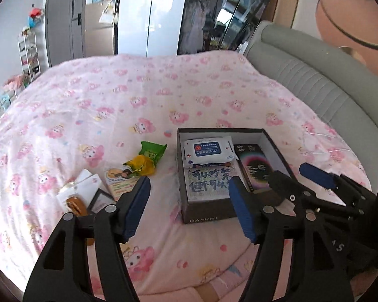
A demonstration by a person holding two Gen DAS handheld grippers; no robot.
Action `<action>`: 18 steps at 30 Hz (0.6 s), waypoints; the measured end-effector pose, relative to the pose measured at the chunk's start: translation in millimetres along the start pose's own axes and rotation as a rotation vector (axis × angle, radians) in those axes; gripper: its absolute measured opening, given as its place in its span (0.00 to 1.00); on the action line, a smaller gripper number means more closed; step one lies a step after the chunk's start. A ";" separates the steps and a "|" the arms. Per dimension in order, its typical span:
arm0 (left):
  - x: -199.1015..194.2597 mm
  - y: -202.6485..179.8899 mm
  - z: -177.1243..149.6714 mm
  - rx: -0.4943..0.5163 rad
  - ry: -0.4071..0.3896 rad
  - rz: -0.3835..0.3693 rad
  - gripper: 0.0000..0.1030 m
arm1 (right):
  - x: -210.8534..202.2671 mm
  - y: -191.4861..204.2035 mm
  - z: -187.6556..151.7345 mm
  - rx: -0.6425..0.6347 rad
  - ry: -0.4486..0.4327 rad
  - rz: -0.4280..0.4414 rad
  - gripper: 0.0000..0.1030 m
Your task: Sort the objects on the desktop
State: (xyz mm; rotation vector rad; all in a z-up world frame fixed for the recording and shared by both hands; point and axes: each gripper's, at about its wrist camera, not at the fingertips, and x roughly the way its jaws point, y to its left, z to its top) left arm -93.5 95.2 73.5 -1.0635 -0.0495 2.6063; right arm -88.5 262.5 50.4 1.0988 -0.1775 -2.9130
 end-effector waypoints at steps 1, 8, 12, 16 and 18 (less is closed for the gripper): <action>-10.2 0.6 -2.3 0.002 -0.016 0.006 0.72 | -7.3 4.2 -1.3 -0.004 -0.011 -0.009 0.64; -61.1 8.3 -19.5 -0.006 -0.103 0.037 0.94 | -45.3 21.1 -13.9 0.023 -0.075 -0.014 0.70; -78.8 11.5 -30.5 -0.005 -0.134 0.050 0.99 | -56.6 29.5 -24.9 0.019 -0.089 -0.021 0.75; -84.1 19.3 -45.3 -0.031 -0.129 0.063 0.99 | -60.7 37.8 -35.9 0.010 -0.087 -0.018 0.75; -83.5 24.5 -52.9 -0.048 -0.117 0.068 0.99 | -60.5 41.9 -41.8 0.004 -0.080 -0.014 0.75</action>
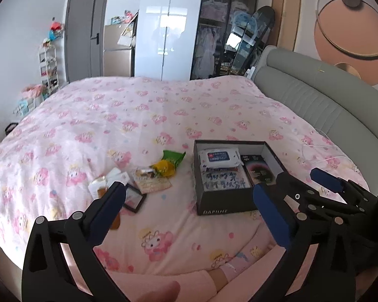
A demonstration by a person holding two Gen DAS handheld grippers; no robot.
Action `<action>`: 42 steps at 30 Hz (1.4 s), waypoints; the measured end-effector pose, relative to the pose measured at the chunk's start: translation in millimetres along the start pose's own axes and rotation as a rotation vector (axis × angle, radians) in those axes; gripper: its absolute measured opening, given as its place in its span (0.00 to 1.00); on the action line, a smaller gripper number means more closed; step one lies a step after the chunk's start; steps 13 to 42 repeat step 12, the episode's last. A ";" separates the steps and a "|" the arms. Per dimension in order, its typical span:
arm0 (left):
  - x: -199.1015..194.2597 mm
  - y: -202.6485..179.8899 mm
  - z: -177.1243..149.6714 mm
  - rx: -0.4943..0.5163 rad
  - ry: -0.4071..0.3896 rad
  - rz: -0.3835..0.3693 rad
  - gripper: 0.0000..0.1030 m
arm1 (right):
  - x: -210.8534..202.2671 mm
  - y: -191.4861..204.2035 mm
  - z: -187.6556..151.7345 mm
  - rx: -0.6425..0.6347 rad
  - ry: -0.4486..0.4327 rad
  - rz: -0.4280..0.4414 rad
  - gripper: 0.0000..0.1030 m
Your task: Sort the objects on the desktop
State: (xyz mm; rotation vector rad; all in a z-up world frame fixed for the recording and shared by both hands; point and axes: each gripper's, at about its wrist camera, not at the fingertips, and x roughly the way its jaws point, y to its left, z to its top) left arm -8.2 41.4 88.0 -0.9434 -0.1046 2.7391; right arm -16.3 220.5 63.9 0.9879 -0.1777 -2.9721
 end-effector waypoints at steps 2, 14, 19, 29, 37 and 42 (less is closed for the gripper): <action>0.8 5.7 -7.3 -0.014 0.011 0.001 0.99 | 0.0 4.2 -5.9 -0.006 0.006 0.003 0.75; 4.0 14.1 -20.5 -0.016 0.026 0.012 0.99 | 6.6 13.8 -19.7 -0.016 0.038 0.005 0.75; 4.0 14.1 -20.5 -0.016 0.026 0.012 0.99 | 6.6 13.8 -19.7 -0.016 0.038 0.005 0.75; 4.0 14.1 -20.5 -0.016 0.026 0.012 0.99 | 6.6 13.8 -19.7 -0.016 0.038 0.005 0.75; 4.0 14.1 -20.5 -0.016 0.026 0.012 0.99 | 6.6 13.8 -19.7 -0.016 0.038 0.005 0.75; 4.0 14.1 -20.5 -0.016 0.026 0.012 0.99 | 6.6 13.8 -19.7 -0.016 0.038 0.005 0.75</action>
